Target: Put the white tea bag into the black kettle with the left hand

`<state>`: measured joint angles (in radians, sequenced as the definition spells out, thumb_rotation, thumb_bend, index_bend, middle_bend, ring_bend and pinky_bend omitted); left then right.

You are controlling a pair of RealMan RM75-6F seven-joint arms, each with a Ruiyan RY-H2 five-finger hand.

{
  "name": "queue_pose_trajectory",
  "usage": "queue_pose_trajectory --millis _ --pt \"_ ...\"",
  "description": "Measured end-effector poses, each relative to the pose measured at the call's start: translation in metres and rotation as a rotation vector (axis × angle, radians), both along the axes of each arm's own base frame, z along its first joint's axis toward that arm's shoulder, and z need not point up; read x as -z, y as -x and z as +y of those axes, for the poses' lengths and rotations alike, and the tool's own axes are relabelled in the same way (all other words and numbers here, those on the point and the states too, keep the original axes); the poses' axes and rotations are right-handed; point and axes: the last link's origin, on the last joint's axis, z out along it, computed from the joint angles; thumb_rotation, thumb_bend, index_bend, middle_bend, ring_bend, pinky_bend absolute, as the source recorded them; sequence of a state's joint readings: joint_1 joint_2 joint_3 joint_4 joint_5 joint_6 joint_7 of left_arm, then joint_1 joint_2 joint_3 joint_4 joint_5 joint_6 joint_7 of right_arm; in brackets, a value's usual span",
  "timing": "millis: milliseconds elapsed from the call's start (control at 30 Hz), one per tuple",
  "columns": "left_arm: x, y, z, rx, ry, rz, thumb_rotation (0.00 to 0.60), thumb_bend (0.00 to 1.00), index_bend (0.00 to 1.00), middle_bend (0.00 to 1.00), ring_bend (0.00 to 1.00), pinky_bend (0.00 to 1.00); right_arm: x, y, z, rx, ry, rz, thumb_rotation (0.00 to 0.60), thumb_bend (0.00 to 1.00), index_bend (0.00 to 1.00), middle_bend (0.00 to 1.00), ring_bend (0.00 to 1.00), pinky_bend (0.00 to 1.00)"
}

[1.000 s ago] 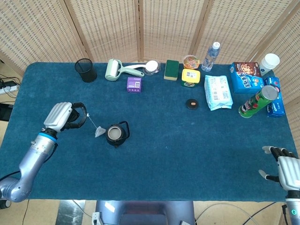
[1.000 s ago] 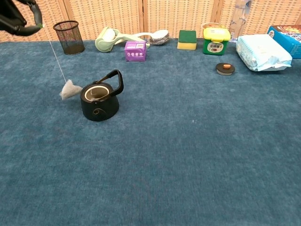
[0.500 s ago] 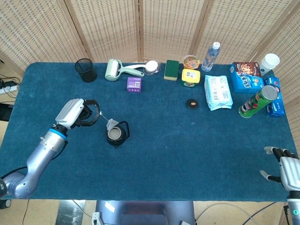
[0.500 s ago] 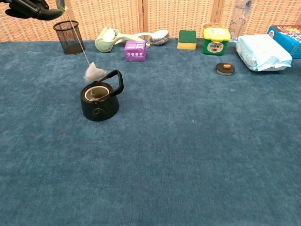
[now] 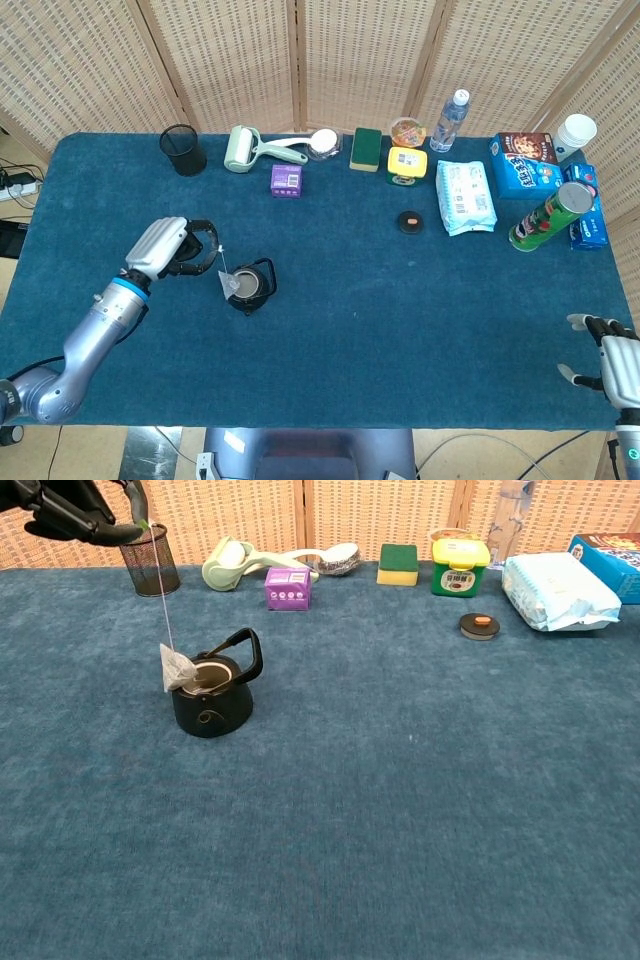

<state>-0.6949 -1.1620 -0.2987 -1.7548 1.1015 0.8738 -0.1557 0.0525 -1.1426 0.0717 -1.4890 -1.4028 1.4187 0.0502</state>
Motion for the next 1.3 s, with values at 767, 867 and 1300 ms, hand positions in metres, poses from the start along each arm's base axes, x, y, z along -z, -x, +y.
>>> queue_pose_trajectory --millis 767,867,1300 --pt "0.028 0.011 -0.002 -0.024 0.096 0.073 0.6 0.48 0.65 1.0 0.96 0.93 0.0 0.006 0.002 0.02 0.002 -0.004 0.6 0.1 0.29 0.37 0.32 0.37" --pt "0.032 0.015 -0.005 -0.032 0.107 0.083 0.6 0.48 0.65 1.0 0.95 0.93 -0.001 0.006 0.003 0.018 0.001 -0.003 0.6 0.1 0.29 0.37 0.32 0.37" --pt "0.025 0.051 -0.025 -0.094 0.116 0.125 0.6 0.48 0.66 1.0 0.95 0.93 0.002 0.002 0.004 0.011 -0.008 0.006 0.6 0.1 0.29 0.37 0.32 0.37"
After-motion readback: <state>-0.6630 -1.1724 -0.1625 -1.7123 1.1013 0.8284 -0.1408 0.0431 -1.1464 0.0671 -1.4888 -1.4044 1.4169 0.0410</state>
